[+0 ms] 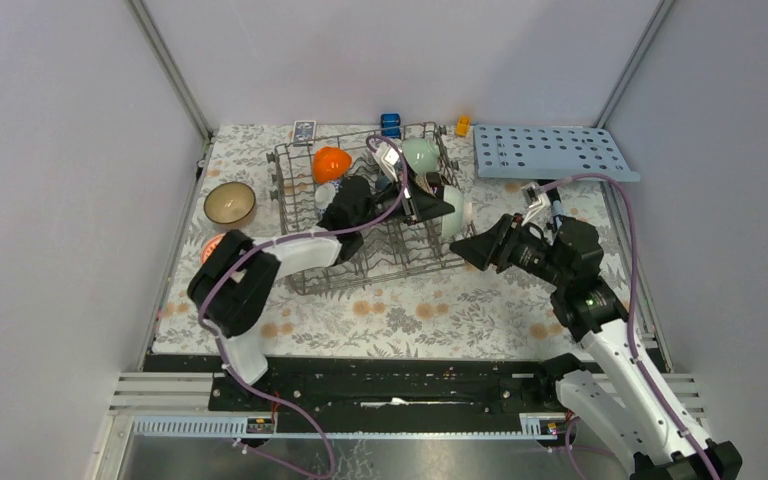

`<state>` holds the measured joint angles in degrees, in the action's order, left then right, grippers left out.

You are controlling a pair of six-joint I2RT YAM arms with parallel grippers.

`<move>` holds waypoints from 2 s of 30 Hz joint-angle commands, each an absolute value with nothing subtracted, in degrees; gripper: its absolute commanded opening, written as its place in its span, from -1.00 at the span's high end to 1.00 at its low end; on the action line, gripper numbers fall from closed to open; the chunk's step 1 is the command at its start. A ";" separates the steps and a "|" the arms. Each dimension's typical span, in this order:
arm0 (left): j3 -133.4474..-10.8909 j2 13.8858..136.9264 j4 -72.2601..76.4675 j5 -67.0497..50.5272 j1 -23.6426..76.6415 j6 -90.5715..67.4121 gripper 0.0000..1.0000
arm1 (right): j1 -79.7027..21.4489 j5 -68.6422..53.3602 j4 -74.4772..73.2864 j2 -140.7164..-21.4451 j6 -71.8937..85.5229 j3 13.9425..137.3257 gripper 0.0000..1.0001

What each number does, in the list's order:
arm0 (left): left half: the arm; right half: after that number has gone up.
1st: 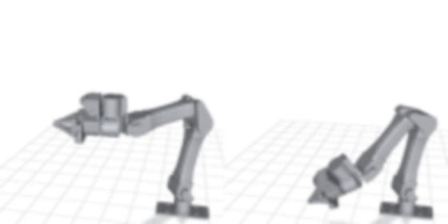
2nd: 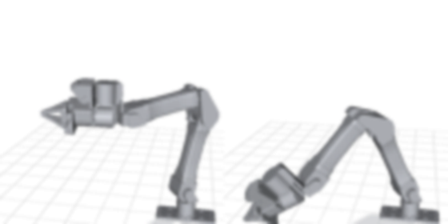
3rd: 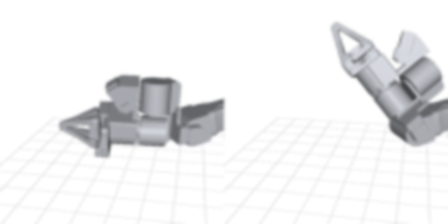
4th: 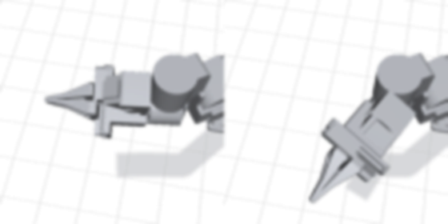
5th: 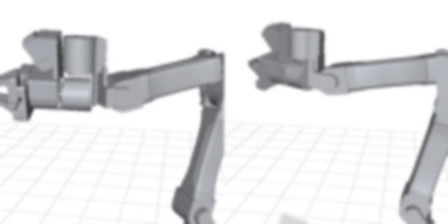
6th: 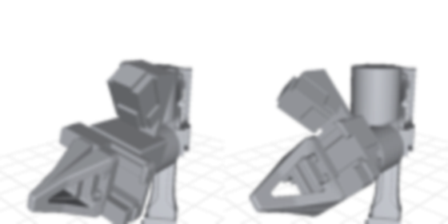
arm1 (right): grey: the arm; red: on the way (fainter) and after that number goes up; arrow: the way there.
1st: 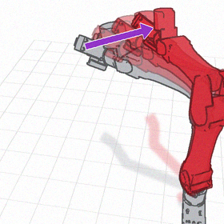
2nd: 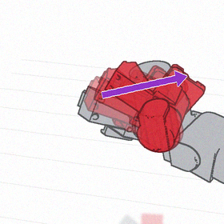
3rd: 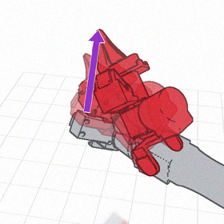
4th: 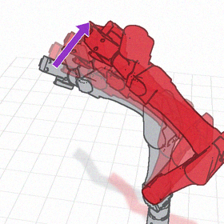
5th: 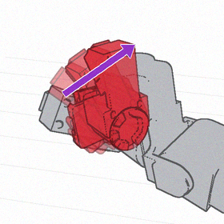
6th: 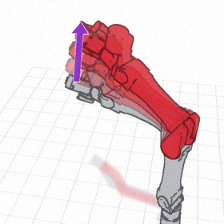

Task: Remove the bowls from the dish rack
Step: Pick up the bowl from the dish rack, then place the bowl at the center of the board.

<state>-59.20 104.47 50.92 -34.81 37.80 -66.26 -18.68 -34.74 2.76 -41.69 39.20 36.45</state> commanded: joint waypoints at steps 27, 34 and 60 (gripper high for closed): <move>-62.31 50.75 -25.10 -0.52 58.06 -3.56 1.00 | -19.91 -24.93 -24.26 -54.95 28.61 67.43 -0.60; -60.56 54.69 -29.35 18.48 77.16 5.17 1.00 | -30.41 -10.09 -39.49 -64.59 20.09 78.87 -0.61; -46.93 68.13 -33.84 17.87 98.00 36.02 1.00 | -65.05 12.65 -49.64 -70.93 21.47 70.31 -0.33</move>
